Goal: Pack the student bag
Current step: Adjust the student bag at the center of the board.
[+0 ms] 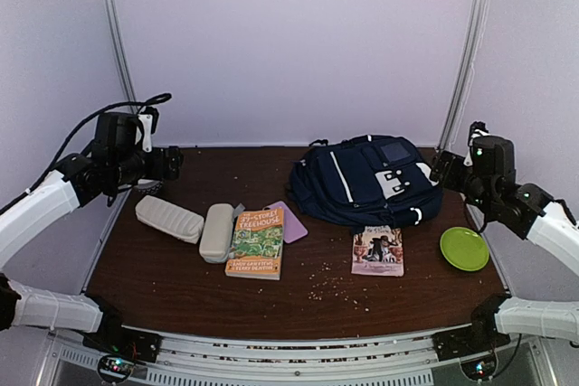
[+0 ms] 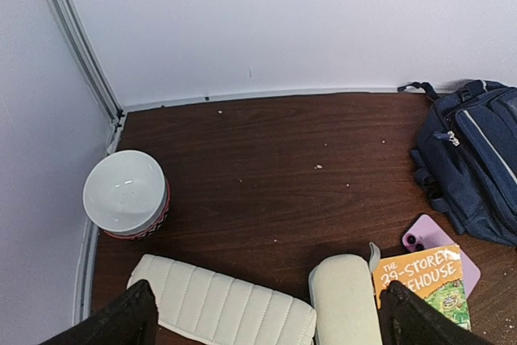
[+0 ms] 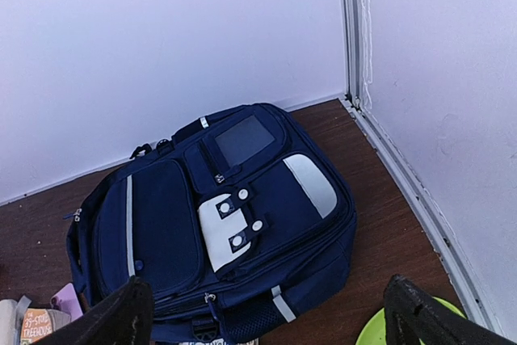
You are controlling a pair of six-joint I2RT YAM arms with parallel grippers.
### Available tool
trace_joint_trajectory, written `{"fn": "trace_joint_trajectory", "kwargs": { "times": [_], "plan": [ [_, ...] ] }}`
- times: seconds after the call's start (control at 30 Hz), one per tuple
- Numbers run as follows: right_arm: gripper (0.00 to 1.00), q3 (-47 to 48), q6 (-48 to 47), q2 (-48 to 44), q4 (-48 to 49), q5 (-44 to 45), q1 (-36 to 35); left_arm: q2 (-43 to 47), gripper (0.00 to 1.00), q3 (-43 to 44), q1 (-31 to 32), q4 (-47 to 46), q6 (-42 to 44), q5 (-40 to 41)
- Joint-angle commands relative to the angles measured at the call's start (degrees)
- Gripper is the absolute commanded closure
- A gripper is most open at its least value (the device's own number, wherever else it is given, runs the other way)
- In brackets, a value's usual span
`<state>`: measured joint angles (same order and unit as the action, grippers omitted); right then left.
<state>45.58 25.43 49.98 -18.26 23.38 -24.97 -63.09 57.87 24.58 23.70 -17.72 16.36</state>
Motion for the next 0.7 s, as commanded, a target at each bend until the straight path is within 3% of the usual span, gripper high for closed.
{"fn": "trace_joint_trajectory", "kwargs": {
  "times": [0.0,0.23,0.37,0.67],
  "plan": [
    [0.0,1.34,-3.98,-0.69,0.37,-1.89,0.36,0.19,0.02,1.28,-0.11,-3.56,0.67,-1.86],
    [0.03,8.74,-5.71,0.23,-3.36,-3.0,-5.06,0.43,0.02,7.93,-0.08,1.26,6.98,-4.33],
    [0.04,10.35,-2.78,3.93,-3.43,-5.07,-8.1,2.67,0.02,4.54,-0.12,-2.87,8.34,-1.48],
    [0.06,16.57,4.92,24.62,-2.84,-6.61,-14.48,5.35,0.03,-3.6,-0.06,-9.0,5.47,-1.01]
  ]
}}
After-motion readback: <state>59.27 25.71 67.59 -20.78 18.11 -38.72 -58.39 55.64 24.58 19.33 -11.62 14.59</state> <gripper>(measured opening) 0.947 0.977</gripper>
